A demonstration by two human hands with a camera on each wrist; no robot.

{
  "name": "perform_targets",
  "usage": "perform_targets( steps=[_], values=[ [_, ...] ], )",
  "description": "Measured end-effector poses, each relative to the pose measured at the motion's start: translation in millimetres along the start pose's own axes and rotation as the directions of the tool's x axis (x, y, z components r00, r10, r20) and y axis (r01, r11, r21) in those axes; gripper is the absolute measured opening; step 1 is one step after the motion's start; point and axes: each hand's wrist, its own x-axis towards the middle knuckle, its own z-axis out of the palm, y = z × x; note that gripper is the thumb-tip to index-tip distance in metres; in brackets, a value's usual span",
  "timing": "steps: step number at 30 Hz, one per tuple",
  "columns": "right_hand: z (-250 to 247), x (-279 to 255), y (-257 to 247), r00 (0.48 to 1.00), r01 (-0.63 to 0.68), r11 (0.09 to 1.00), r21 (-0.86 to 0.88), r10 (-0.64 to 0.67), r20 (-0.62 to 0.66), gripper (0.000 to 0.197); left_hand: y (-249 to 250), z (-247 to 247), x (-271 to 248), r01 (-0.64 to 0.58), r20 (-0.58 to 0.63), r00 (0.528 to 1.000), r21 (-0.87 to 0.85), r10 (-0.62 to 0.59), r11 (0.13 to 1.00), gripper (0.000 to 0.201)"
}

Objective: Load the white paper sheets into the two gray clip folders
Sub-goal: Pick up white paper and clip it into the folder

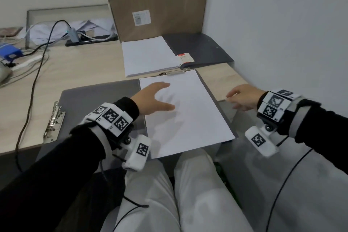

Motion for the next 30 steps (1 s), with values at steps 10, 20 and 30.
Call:
perform_targets(
  steps=[10, 20, 30],
  values=[
    [19, -22, 20, 0.975, -0.146, 0.978, 0.148, 0.117, 0.188, 0.019, 81, 105, -4, -0.314, 0.382, 0.914, 0.452, 0.137, 0.835, 0.101],
    [25, -26, 25, 0.976, -0.102, 0.987, 0.126, 0.076, 0.202, 0.020, 75, 120, 7, -0.283, 0.287, 0.945, 0.478, 0.157, 0.832, 0.096],
    [27, -29, 21, 0.977, -0.116, 0.978, 0.175, 0.081, 0.197, 0.025, 72, 114, 7, -0.253, 0.292, 0.946, 0.401, 0.138, 0.880, 0.103]
  ],
)
